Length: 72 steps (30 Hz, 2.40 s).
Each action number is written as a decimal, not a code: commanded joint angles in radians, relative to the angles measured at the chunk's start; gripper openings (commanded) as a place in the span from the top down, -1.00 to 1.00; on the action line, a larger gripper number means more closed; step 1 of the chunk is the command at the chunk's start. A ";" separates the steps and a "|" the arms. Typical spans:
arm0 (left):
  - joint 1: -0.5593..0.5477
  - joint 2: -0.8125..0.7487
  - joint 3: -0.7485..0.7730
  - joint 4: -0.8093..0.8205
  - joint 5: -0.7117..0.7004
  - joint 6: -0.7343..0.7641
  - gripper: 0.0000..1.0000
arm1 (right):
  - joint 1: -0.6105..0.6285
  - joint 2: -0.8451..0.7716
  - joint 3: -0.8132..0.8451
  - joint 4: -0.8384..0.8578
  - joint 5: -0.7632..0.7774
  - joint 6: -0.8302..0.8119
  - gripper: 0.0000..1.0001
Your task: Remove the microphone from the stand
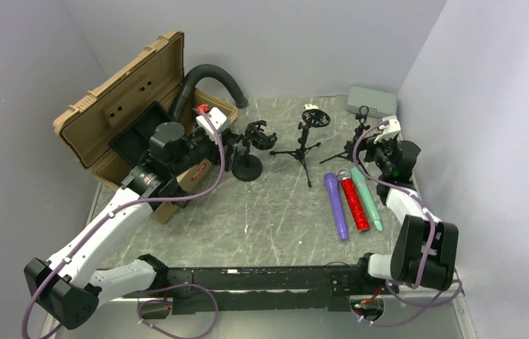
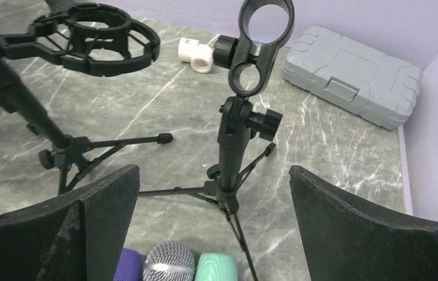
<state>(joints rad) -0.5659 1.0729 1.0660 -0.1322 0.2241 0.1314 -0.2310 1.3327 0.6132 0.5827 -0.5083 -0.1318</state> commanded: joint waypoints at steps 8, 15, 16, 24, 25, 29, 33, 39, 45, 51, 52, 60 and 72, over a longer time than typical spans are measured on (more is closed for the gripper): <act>0.077 -0.068 0.010 0.037 -0.216 -0.060 -0.99 | -0.004 -0.358 -0.002 -0.306 -0.107 0.004 -1.00; 0.108 -0.133 -0.023 -0.013 -0.257 -0.033 -0.99 | -0.006 -0.448 0.097 -0.546 -0.132 0.047 -1.00; 0.112 -0.148 -0.035 -0.017 -0.267 -0.028 -0.99 | -0.005 -0.458 0.107 -0.565 -0.145 0.049 -1.00; 0.157 -0.270 -0.112 -0.066 -0.328 0.005 -0.99 | -0.005 -0.541 0.157 -0.687 -0.141 0.121 -1.00; 0.162 -0.286 -0.121 -0.073 -0.334 0.006 -0.99 | -0.005 -0.551 0.159 -0.690 -0.082 0.186 -1.00; 0.188 -0.348 -0.153 -0.103 -0.346 0.011 -0.99 | -0.005 -0.578 0.187 -0.767 0.016 0.200 -1.00; 0.204 -0.408 -0.175 -0.146 -0.357 0.005 -0.99 | -0.005 -0.609 0.217 -0.836 0.016 0.156 -1.00; 0.235 -0.496 -0.214 -0.183 -0.358 0.028 -0.99 | -0.005 -0.636 0.232 -0.872 0.047 0.144 -1.00; 0.256 -0.560 -0.289 -0.181 -0.424 -0.016 -0.99 | -0.005 -0.666 0.232 -0.910 0.089 0.140 -1.00; 0.290 -0.564 -0.296 -0.193 -0.289 -0.101 -0.99 | -0.006 -0.698 0.197 -0.903 0.129 0.108 -1.00; 0.300 -0.561 -0.294 -0.190 -0.278 -0.115 -0.99 | -0.006 -0.697 0.197 -0.903 0.130 0.107 -1.00; 0.460 -0.520 -0.235 -0.195 -0.181 -0.219 -0.99 | -0.009 -0.681 0.192 -0.913 0.116 0.095 -1.00; 0.468 -0.549 -0.348 0.022 -0.163 -0.144 -0.99 | -0.025 -0.660 0.188 -0.905 0.205 0.081 -1.00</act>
<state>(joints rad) -0.1040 0.5308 0.7578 -0.2474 0.0307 -0.0353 -0.2462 0.6647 0.7959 -0.3443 -0.3519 -0.0406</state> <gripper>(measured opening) 0.994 0.999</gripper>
